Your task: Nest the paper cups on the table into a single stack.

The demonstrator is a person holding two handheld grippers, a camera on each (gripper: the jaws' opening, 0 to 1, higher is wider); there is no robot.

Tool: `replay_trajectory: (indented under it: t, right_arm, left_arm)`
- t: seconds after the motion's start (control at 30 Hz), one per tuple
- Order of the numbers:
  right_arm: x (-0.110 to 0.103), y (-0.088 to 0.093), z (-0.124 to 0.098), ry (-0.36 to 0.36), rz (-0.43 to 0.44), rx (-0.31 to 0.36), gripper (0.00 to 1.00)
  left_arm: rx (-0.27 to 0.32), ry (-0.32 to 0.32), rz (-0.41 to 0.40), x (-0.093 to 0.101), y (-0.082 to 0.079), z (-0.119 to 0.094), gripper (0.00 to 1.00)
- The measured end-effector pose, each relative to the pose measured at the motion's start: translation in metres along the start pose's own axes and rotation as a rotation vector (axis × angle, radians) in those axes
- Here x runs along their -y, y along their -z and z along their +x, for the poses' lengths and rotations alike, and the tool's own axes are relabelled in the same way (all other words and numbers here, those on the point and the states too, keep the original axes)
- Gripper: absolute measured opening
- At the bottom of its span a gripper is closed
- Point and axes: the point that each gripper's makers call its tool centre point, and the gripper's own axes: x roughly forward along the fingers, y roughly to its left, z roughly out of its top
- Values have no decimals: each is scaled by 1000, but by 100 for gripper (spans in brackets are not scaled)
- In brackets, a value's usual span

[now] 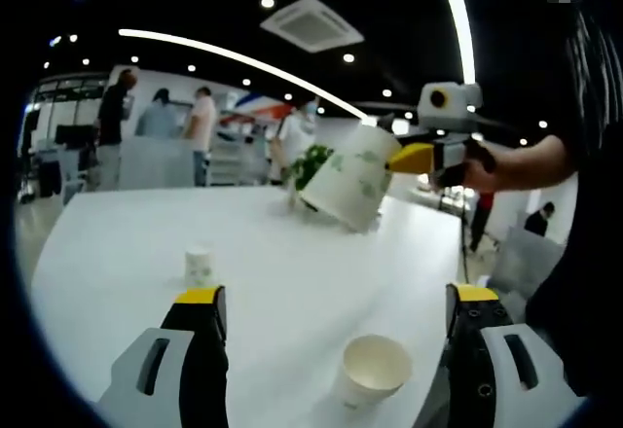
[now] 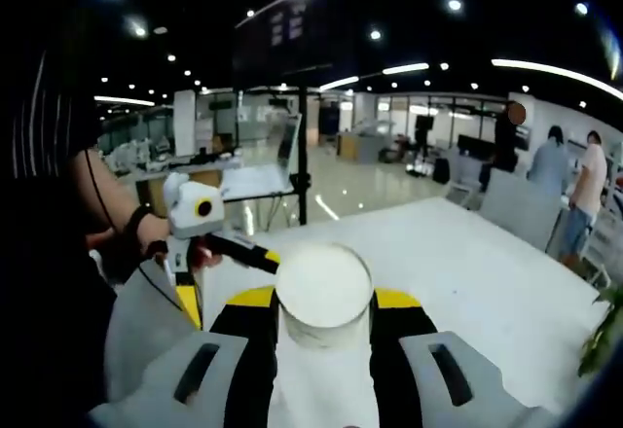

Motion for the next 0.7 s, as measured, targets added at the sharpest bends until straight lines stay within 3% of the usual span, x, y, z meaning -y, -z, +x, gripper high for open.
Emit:
replay_trajectory:
  t: [0.23, 0.7]
  right_arm:
    - [-4, -9, 4, -13, -2, 20, 33]
    - [-19, -4, 10, -54, 25, 25, 33]
  left_arm:
    - [8, 39, -16, 10, -8, 4, 90]
    - [25, 129, -47, 30, -20, 17, 80]
